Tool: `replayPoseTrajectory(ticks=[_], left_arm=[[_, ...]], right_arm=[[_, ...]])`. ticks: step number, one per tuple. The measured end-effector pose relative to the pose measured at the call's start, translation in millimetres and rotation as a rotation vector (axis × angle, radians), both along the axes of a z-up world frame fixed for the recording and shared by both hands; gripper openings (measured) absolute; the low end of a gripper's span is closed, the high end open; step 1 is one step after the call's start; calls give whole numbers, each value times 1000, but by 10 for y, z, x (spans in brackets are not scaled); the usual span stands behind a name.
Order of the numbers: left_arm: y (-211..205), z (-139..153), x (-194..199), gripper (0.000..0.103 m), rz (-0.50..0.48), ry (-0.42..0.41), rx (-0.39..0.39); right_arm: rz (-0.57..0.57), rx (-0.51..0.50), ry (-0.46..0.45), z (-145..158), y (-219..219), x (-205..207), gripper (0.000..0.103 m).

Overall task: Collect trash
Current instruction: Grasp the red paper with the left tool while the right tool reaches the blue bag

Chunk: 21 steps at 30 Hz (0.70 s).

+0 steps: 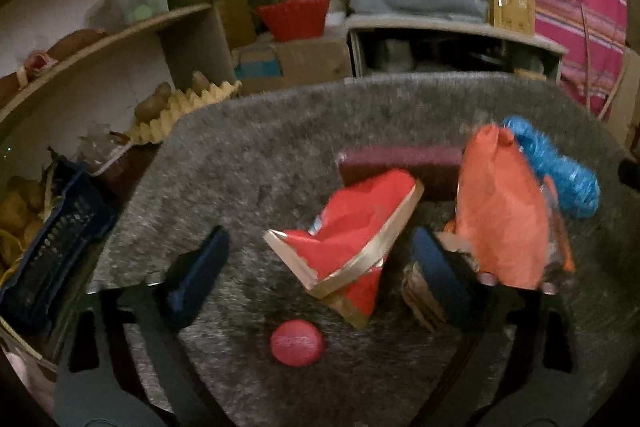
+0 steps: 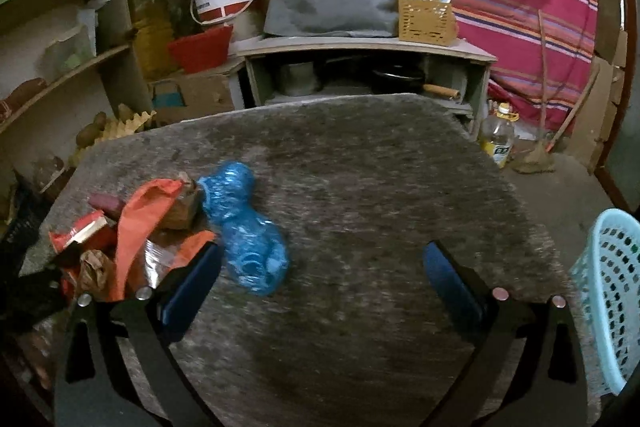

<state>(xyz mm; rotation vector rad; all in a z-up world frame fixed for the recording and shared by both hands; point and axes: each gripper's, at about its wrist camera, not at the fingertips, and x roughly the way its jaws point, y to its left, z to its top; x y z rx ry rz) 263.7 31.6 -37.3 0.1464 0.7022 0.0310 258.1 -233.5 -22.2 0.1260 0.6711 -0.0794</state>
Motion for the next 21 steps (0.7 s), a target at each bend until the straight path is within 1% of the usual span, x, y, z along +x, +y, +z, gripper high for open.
replayPoseTrajectory(ticks=[2, 4, 6, 11, 14, 18, 21], left_arm=[[0, -34, 36, 68, -10, 23, 0], [14, -34, 33, 66, -17, 21, -8], [29, -21, 31, 57, -24, 10, -4], [84, 28, 15, 52, -19, -10, 5], [146, 114, -9, 51, -7, -31, -3], [253, 263, -83, 50, 16, -70, -22], [334, 342, -120, 50, 38, -89, -41]], right_arm=[[5, -1, 11, -26, 31, 52, 99], [18, -3, 23, -57, 73, 122, 99], [25, -5, 31, -72, 97, 170, 99], [37, 19, 30, -59, 93, 197, 99], [45, 16, 32, -56, 112, 189, 99], [66, -8, 41, -80, 188, 183, 99], [92, -48, 57, -119, 330, 203, 99]])
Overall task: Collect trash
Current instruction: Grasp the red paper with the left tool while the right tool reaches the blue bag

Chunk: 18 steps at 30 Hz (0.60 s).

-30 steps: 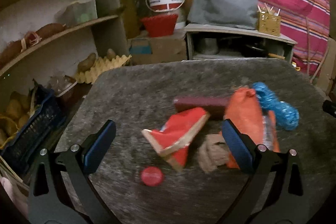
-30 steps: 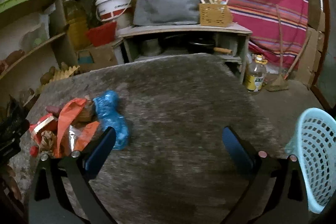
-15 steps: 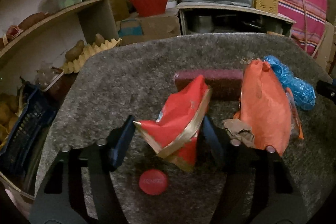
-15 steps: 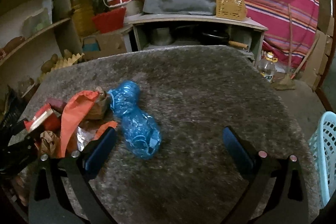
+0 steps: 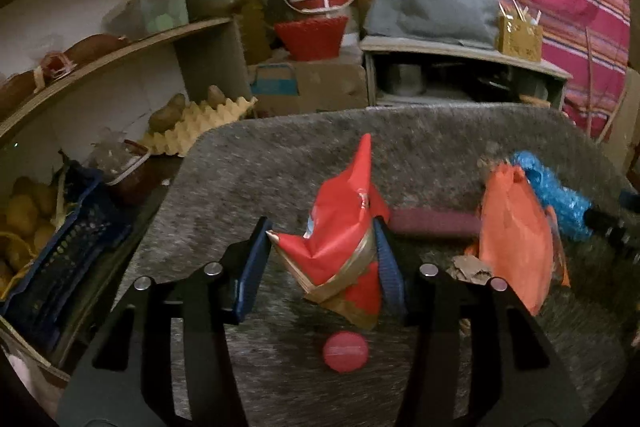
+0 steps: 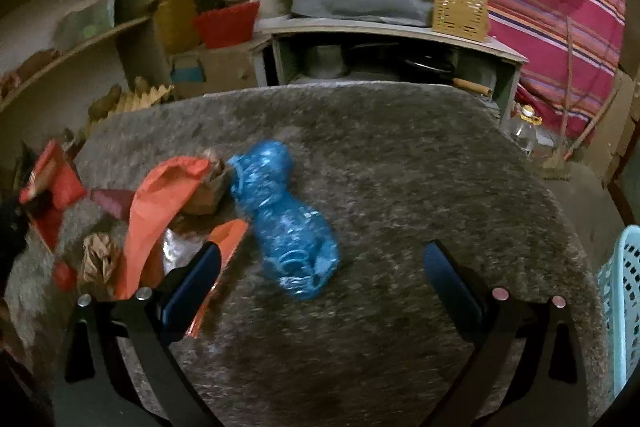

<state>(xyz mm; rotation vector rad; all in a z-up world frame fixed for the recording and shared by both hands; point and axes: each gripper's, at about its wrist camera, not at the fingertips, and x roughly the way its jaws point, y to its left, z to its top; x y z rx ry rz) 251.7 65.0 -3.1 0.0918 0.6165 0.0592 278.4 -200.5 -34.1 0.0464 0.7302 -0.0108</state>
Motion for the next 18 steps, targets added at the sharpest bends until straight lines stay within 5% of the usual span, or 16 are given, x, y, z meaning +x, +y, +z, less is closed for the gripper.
replayPoseTrajectory(ticks=[9, 11, 16, 18], left_arm=[[166, 56, 8, 48, 39, -13, -29], [190, 86, 18, 48, 47, -20, -38], [190, 145, 37, 48, 60, -32, -51], [163, 175, 36, 48, 62, -38, -49]], right_arm=[[3, -112, -25, 39, 96, 207, 97], [14, -122, -6, -17, 106, 284, 82], [62, -26, 96, -252, 59, 436, 27], [94, -16, 85, -243, 86, 414, 17]])
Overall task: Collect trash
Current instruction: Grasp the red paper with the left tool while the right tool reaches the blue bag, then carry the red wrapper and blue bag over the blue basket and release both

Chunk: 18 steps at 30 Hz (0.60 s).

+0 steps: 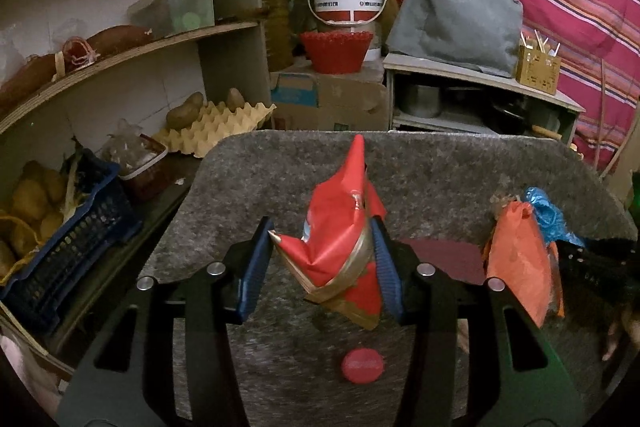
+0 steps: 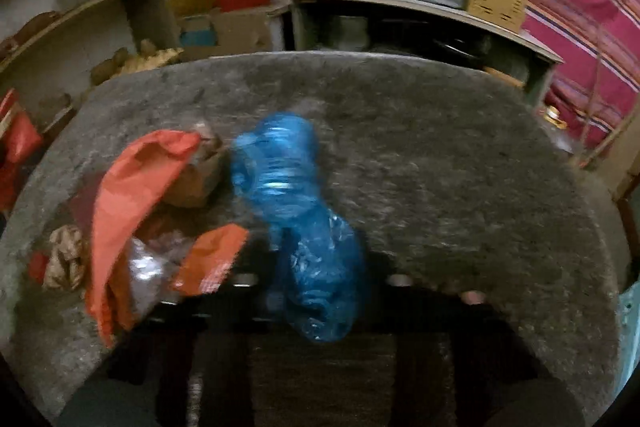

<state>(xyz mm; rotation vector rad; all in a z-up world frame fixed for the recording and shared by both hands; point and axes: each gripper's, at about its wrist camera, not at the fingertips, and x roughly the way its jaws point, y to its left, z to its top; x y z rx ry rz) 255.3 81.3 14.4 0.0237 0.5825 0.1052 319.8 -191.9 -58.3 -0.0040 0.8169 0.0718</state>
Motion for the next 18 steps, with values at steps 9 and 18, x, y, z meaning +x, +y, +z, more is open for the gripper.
replayPoseTrajectory(ticks=[9, 18], left_arm=[[-336, 158, -56, 48, -16, -41, -12], [-1072, 213, -171, 48, -96, -70, -14]], right_arm=[[-9, 56, -152, 389, -283, -338, 12], [-75, 35, -202, 657, -951, -736, 12]])
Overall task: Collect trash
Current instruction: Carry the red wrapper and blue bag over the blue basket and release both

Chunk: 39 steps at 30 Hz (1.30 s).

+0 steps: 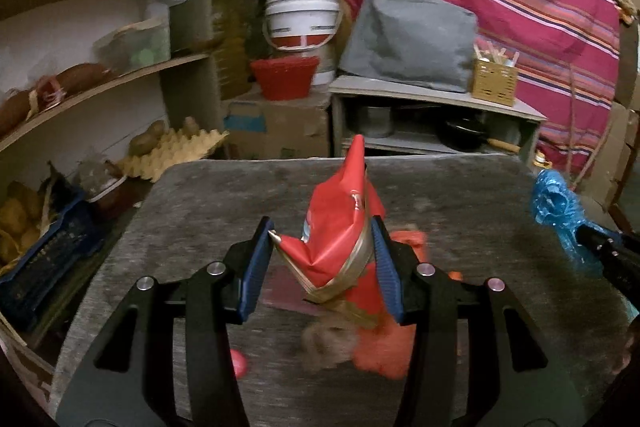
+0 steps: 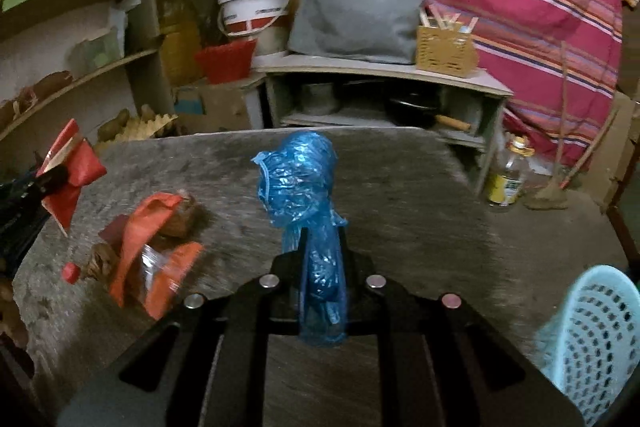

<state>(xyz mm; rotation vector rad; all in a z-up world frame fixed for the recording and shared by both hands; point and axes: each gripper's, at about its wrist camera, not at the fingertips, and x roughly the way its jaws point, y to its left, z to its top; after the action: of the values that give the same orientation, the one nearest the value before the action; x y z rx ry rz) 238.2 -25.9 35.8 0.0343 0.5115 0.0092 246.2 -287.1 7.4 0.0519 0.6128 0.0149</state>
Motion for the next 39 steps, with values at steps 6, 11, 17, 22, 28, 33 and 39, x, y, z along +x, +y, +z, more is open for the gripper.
replayPoseTrajectory(ticks=[6, 11, 17, 22, 28, 33, 39], left_arm=[[-516, -19, -48, 48, -53, 0, -2], [-987, 18, -193, 48, -117, -15, 1], [-1590, 68, -393, 48, -194, -30, 16], [-2094, 147, -599, 48, -262, -51, 3], [-2732, 171, -811, 48, -363, -64, 4], [-3169, 104, -964, 48, -436, -64, 10], [-3488, -49, -991, 48, -478, -31, 20]], right_arm=[[-73, 4, 9, 10, -566, -253, 12], [-139, 4, 3, 48, -1072, -535, 12], [-237, 23, 0, 24, -1700, -933, 12], [-333, 26, 11, -17, -2251, -1269, 12], [-404, 24, 35, -104, -2627, -1514, 12], [-418, 39, 45, -184, -2771, -1580, 15], [-441, 56, 50, -289, -2830, -1549, 55]])
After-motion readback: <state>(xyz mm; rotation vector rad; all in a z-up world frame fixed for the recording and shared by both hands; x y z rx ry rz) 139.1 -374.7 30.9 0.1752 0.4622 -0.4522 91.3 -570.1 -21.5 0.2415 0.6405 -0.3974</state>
